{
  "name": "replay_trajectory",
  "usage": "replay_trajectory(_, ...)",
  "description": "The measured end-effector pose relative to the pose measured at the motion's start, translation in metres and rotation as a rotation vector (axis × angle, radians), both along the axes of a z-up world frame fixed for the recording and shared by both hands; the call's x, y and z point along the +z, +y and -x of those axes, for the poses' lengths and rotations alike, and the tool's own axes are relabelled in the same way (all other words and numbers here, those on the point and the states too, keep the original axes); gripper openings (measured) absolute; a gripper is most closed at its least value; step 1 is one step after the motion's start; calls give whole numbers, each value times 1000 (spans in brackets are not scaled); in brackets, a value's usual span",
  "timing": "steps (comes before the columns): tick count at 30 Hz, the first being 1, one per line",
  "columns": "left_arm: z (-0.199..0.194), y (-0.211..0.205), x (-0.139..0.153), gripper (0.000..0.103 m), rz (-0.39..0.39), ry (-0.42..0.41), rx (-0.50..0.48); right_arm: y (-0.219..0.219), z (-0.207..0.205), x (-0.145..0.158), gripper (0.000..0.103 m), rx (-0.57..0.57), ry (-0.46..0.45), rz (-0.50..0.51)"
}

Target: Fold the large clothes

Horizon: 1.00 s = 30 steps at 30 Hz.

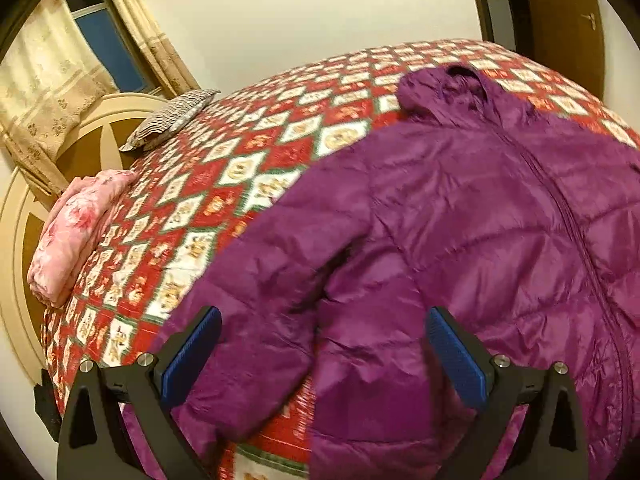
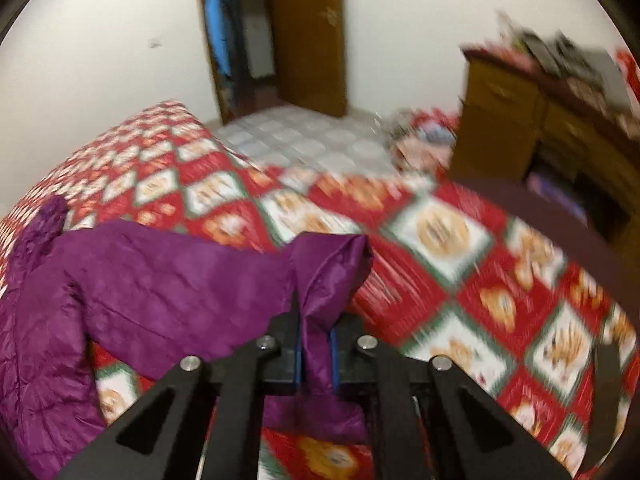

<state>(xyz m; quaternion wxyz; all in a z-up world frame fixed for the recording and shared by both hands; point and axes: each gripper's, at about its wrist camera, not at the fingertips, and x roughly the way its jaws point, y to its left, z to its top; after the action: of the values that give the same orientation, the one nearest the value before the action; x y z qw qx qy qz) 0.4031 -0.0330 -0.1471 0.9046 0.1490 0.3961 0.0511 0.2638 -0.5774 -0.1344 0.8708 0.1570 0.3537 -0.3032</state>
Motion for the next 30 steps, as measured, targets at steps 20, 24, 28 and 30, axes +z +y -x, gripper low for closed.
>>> replay_trajectory(20,-25,69,0,102,38,-15,131,295,-169,4,11,643,-44,175)
replay_trajectory(24,-25,78,-4,102,44,0,155,328,-191,-23,11,681,-18,166)
replay_trajectory(28,-22,77,1,102,39,-2,156,347,-191,-34,56,712,-19,135)
replay_trajectory(30,-20,73,9,102,43,-11,150,347,-177,-27,80,756,-47,86)
